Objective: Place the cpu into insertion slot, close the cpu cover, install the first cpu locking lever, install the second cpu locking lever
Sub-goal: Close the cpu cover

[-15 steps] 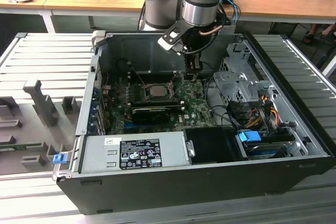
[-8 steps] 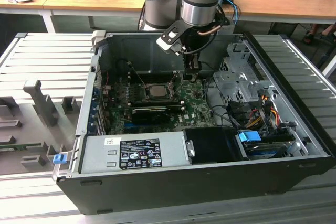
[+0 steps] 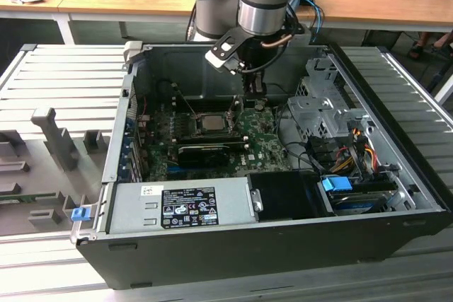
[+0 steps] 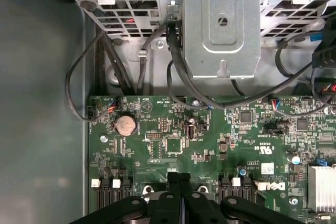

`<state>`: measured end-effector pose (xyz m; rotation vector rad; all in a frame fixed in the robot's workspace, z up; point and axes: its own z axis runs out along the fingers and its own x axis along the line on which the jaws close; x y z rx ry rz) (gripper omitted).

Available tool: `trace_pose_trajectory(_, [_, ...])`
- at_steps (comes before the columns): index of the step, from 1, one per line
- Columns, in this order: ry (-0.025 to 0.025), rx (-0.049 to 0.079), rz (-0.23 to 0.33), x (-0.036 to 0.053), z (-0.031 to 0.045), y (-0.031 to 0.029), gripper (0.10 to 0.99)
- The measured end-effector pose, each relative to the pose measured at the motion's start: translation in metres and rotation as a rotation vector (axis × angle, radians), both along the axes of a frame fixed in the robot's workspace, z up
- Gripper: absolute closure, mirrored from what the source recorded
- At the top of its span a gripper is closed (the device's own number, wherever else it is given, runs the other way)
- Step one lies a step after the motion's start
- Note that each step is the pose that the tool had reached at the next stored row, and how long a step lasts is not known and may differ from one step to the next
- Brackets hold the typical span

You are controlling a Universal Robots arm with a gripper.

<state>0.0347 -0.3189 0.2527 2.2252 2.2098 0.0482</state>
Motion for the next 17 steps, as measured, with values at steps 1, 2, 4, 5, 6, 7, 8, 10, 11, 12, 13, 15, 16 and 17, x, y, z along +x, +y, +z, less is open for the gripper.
trace_pose_trajectory(1, [0.0,0.0,0.0,-0.0016,0.0,0.0,0.98])
trace_pose_trajectory(2, [0.0,0.0,0.0,-0.0024,0.0,0.0,0.98])
trace_pose_trajectory(4, [0.0,0.0,0.0,-0.0042,0.0,0.0,0.98])
trace_pose_trajectory(5, [0.0,0.0,0.0,-0.0052,0.0,0.0,0.98])
trace_pose_trajectory(6, [0.0,0.0,0.0,-0.0059,0.0,0.0,0.98])
trace_pose_trajectory(7, [0.0,0.0,0.0,-0.0075,0.0,0.0,0.98])
trace_pose_trajectory(8, [0.0,0.0,0.0,-0.0096,0.0,0.0,0.98])
trace_pose_trajectory(10, [0.0,0.0,0.0,-0.0127,0.0,0.0,0.98])
trace_pose_trajectory(11, [0.0,0.0,0.0,-0.0142,0.0,0.0,0.98])
trace_pose_trajectory(12, [0.0,0.0,0.0,-0.0157,0.0,0.0,0.98])
trace_pose_trajectory(13, [0.0,0.0,0.0,-0.0179,0.0,0.0,0.98])
trace_pose_trajectory(15, [-0.0001,0.0,0.0,-0.024,0.0,0.0,0.98])
trace_pose_trajectory(16, [-0.0001,0.0,0.0,-0.0265,0.0,0.0,0.98])
trace_pose_trajectory(17, [-0.0001,0.0,0.0,-0.028,0.0,0.0,0.98])
